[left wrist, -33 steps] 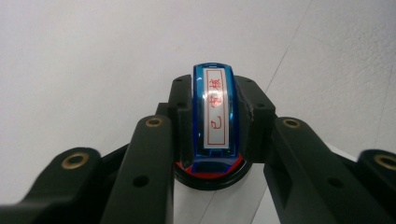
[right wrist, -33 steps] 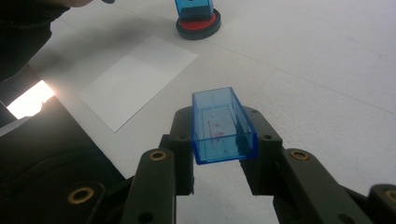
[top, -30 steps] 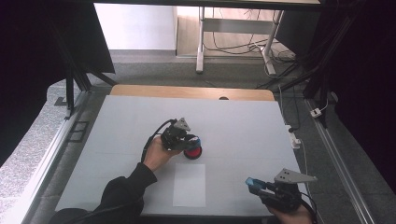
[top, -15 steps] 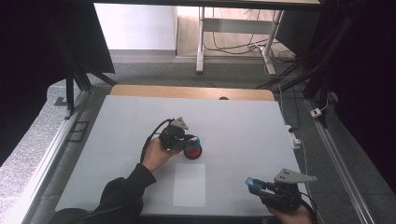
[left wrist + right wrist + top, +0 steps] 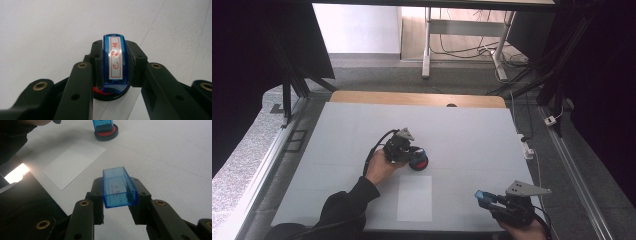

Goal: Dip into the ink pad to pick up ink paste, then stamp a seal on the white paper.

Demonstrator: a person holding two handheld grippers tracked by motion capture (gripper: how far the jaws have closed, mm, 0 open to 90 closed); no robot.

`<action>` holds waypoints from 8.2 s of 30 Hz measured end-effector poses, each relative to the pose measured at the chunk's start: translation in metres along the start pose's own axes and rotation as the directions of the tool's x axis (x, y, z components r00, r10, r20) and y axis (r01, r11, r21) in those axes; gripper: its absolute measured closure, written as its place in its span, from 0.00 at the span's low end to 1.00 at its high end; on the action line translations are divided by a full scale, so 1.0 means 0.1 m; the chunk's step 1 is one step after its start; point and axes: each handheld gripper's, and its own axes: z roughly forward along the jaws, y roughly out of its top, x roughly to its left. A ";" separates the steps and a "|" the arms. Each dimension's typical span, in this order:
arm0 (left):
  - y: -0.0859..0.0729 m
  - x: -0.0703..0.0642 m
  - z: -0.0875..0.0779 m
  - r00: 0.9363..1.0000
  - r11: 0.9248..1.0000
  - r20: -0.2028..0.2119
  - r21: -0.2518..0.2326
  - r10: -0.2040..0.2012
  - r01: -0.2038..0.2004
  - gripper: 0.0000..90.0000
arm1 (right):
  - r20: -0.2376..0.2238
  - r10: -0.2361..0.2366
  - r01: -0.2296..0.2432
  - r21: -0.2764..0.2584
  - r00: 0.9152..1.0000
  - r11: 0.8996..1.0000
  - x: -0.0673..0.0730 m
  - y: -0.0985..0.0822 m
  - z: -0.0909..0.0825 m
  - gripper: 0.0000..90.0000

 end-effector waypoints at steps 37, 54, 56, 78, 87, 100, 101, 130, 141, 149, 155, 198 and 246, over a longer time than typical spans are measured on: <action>-0.02 0.00 0.01 1.000 1.000 0.001 0.008 -0.007 0.007 0.78 | 0.001 -0.007 0.007 0.012 1.000 1.000 0.01 0.00 0.01 0.75; -0.03 -0.02 0.02 1.000 1.000 -0.006 -0.004 -0.013 0.013 0.78 | -0.001 -0.007 0.008 0.013 1.000 1.000 0.01 0.00 0.01 0.75; -0.02 -0.03 0.02 1.000 1.000 -0.011 0.002 -0.004 0.004 0.78 | -0.001 -0.009 0.009 0.013 1.000 1.000 0.01 0.00 0.01 0.75; 0.01 -0.02 -0.14 1.000 0.999 -0.011 -0.027 -0.021 0.021 0.78 | -0.009 -0.007 0.007 0.011 1.000 1.000 0.00 0.00 0.01 0.75; -0.01 -0.07 -0.37 1.000 0.999 0.005 -0.055 0.001 0.000 0.78 | -0.009 -0.005 0.005 0.011 1.000 1.000 0.00 0.00 0.01 0.75; -0.04 -0.19 -0.54 0.998 0.996 0.056 -0.091 0.022 -0.017 0.78 | -0.010 -0.013 0.013 0.011 1.000 1.000 0.00 0.00 0.01 0.75; -0.04 -0.20 -0.54 0.998 0.996 0.058 -0.092 0.025 -0.020 0.78 | -0.010 -0.013 0.013 0.011 1.000 1.000 0.00 0.00 0.01 0.75; -0.16 -0.54 -0.74 0.989 0.990 0.120 -0.124 0.083 -0.068 0.78 | -0.011 -0.020 0.020 0.009 1.000 1.000 0.01 0.00 0.01 0.75; -0.24 -0.59 -0.75 0.989 0.991 0.121 -0.117 0.083 -0.068 0.78 | -0.017 -0.022 0.022 0.007 1.000 1.000 0.02 0.00 0.01 0.75; -0.30 -0.62 -0.70 0.990 0.993 0.116 -0.101 0.074 -0.062 0.78 | -0.018 -0.027 0.027 0.008 0.999 1.000 0.02 0.00 0.01 0.75; -0.34 -0.64 -0.63 0.991 0.994 0.107 -0.083 0.077 -0.068 0.78 | -0.020 -0.027 0.028 0.010 0.999 1.000 0.02 0.00 0.01 0.75; -0.54 -0.68 -0.21 0.992 0.995 0.075 0.022 0.099 -0.101 0.78 | -0.022 -0.034 0.035 0.020 0.999 0.999 0.03 0.01 0.02 0.75; -0.56 -0.74 -0.18 0.995 0.996 0.044 0.030 0.087 -0.088 0.78 | -0.016 -0.038 0.038 0.033 0.999 0.999 0.03 0.01 0.04 0.75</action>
